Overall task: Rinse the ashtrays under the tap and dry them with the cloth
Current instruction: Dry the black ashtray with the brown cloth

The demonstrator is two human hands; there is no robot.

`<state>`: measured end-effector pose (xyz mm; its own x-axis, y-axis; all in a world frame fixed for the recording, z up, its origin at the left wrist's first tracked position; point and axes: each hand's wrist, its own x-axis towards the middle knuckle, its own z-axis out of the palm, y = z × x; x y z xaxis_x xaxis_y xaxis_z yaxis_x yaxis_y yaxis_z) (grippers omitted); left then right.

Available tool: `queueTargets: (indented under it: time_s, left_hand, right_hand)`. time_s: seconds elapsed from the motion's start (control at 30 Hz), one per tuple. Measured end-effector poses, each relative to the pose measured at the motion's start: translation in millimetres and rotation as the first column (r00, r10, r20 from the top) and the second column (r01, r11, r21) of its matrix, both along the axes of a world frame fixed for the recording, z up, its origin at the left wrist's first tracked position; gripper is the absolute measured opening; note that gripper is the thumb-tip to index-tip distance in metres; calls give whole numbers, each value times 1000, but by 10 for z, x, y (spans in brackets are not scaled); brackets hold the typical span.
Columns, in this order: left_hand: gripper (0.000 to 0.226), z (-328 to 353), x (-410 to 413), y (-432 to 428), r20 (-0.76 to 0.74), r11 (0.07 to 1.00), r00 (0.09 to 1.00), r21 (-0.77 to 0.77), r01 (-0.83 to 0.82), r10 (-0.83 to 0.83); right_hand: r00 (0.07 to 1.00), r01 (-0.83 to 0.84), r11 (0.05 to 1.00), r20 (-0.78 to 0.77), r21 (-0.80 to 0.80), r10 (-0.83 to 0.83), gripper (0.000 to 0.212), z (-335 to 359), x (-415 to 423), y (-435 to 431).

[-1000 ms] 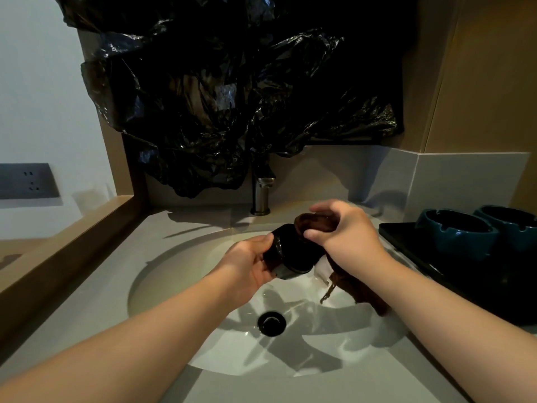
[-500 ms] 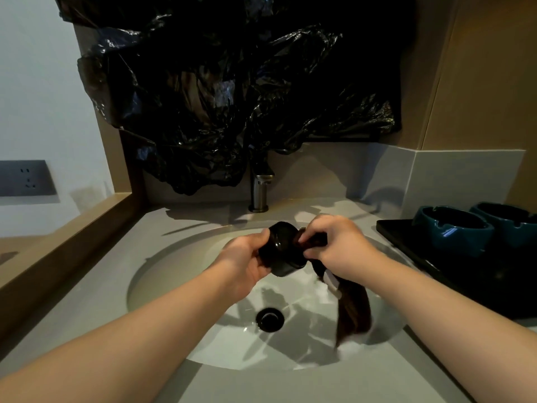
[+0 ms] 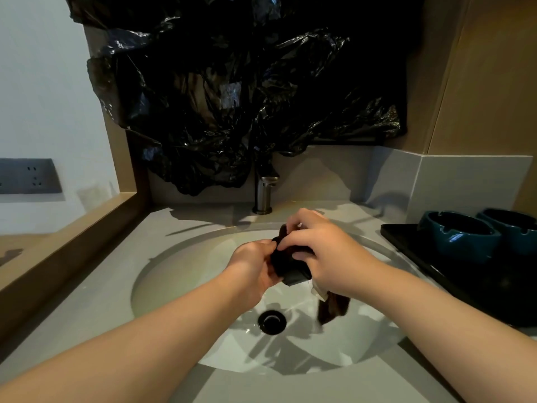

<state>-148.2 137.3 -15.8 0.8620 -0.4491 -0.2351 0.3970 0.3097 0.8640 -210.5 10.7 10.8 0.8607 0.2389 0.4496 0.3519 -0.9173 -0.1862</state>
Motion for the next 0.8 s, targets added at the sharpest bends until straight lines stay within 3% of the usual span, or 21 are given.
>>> queueTargets:
  time_s: [0.2,0.3,0.37,0.43,0.47,0.53,0.63,0.7,0.8]
  left_hand:
    - [31,20,96,77,-139,987,987,-128,-94,76]
    - [29,63,139,129,-136,971,983,-187,-150,125]
    - [29,70,147,117,-74,974,988,-173,-144,132]
    - [24,58,124,73,101,986,982,32,-162,158]
    - [18,52,102,60,296,944,946,253,-212,133]
    - [13,30,41,55,632,742,769,559,-370,-93]
    - [15,14,-73,61,761,594,532,634,-495,-370]
    - [25,17,-119,62,772,550,436,636,-541,-462]
    - [35,37,-125,79,760,499,335,628,-597,-556]
  right_hand:
    - [1000,-30,983,2,-183,31,23,48,-46,42]
    - [976,149,974,-130,-172,-172,26,-17,61,-210]
    - [924,342,939,-189,20,-333,24,-63,174,-376]
    - [855,513,786,-278,345,-437,22,-75,255,-441]
    - [829,559,674,-342,482,-443,22,-78,289,-460]
    - [794,605,448,-456,658,-403,22,-61,305,-489]
    - [761,647,146,-618,749,-198,18,-26,242,-487]
    - [745,667,88,-663,740,-72,18,4,204,-445]
    - [710,694,158,-704,702,13,60,16,221,-447]
